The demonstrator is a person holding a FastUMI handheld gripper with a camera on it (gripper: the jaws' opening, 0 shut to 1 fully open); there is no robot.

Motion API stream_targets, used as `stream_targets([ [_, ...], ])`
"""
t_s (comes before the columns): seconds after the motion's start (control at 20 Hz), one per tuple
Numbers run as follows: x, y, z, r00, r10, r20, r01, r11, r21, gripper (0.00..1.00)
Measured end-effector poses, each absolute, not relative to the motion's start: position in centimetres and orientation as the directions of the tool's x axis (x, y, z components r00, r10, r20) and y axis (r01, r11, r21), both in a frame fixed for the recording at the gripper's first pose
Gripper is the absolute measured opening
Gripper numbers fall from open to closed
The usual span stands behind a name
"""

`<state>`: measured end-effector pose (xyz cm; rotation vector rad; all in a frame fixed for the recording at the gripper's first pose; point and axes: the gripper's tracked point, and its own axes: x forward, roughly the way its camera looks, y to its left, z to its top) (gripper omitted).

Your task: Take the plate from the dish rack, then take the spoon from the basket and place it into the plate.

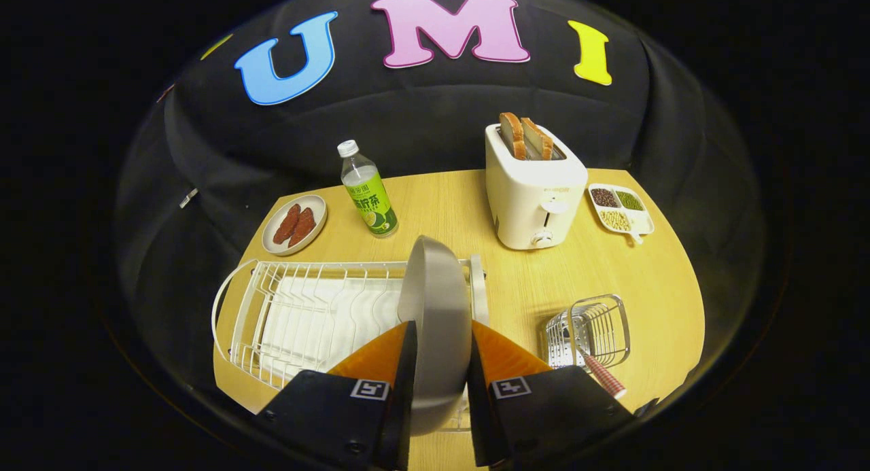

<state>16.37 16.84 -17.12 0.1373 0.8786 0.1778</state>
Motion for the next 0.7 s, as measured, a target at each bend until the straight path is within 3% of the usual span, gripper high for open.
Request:
stream_targets([
  [0.1,16.3,17.0,-16.7,0.617,0.198,-0.762,-0.096,0.979,0.177,0.35],
  [0.7,16.6,17.5,-14.6,0.653,0.128,-0.746,-0.083,0.992,0.097,0.35],
])
